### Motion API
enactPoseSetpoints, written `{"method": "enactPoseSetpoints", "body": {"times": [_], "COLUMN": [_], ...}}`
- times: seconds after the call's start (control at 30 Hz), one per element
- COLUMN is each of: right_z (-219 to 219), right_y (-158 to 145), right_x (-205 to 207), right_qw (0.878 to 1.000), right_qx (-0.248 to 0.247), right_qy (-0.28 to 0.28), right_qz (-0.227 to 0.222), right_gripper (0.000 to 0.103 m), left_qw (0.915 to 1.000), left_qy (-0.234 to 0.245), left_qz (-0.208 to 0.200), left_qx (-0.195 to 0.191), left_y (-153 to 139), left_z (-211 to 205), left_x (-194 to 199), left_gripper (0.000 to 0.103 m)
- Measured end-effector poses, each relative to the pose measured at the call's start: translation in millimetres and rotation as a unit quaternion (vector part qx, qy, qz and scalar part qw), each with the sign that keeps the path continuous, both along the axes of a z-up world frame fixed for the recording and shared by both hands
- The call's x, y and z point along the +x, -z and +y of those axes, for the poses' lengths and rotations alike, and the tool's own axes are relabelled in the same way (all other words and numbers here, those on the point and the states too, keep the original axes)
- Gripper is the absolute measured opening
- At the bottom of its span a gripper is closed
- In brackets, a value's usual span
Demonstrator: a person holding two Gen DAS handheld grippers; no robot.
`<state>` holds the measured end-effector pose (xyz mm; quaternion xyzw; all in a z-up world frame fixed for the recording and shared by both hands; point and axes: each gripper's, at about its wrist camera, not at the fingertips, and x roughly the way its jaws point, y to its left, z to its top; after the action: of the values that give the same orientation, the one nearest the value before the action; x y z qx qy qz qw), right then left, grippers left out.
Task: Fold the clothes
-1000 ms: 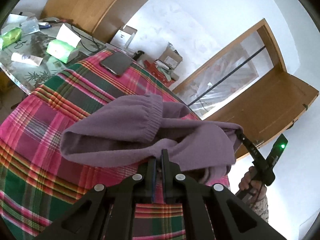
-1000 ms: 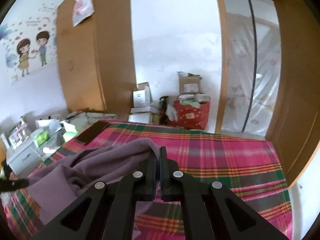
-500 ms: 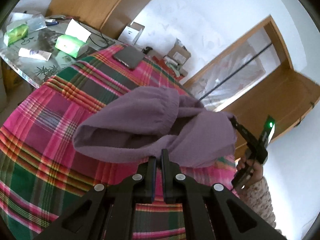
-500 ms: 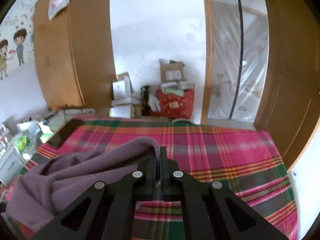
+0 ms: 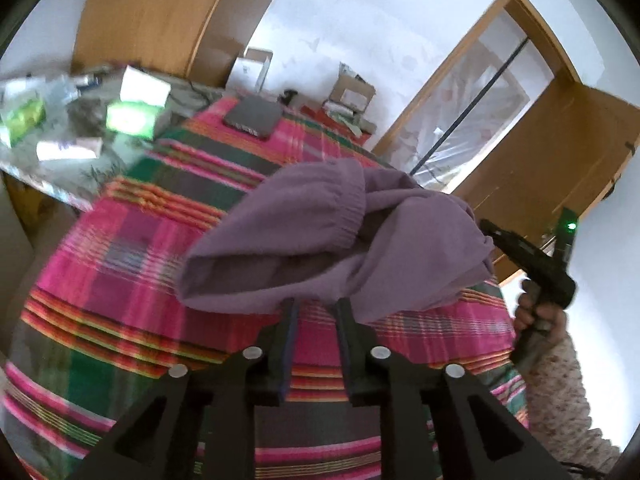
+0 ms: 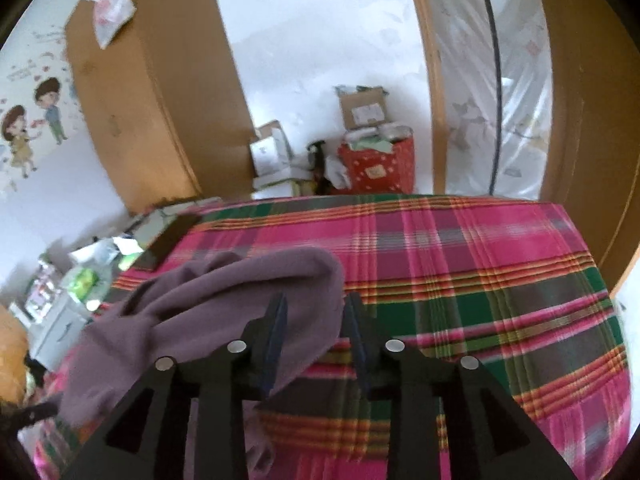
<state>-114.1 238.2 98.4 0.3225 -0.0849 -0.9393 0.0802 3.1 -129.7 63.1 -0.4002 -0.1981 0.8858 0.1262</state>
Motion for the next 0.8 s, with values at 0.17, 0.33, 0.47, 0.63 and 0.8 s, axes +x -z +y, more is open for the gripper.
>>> {"method": "enactPoseSetpoints", "body": {"times": [0.17, 0.33, 0.47, 0.63, 0.8], "right_z": [0, -19, -42, -76, -103], "right_y": [-10, -10, -6, 9, 28], "right_x": [39, 71, 89, 99, 92], "right_qw": [0.999, 0.997, 0.993, 0.987, 0.977], "right_qx": [-0.033, -0.069, -0.099, -0.116, -0.152], "right_qy": [-0.004, -0.032, -0.069, -0.114, -0.145], "right_qz": [0.009, 0.008, 0.001, -0.02, -0.046], "right_gripper": [0.032, 0.032, 0.032, 0.033, 0.05], "left_qw": [0.9992, 0.9967, 0.9917, 0.9805, 0.969], "left_qy": [-0.007, -0.006, 0.021, 0.054, 0.065], "left_qz": [0.021, 0.023, 0.018, 0.002, -0.016], "left_qx": [-0.033, -0.077, -0.126, -0.189, -0.238], "left_y": [-14, -19, -14, 1, 15], "left_z": [-11, -11, 0, 16, 23], "left_x": [1, -11, -24, -42, -57], "left_gripper": [0.023, 0.031, 0.032, 0.032, 0.032]}}
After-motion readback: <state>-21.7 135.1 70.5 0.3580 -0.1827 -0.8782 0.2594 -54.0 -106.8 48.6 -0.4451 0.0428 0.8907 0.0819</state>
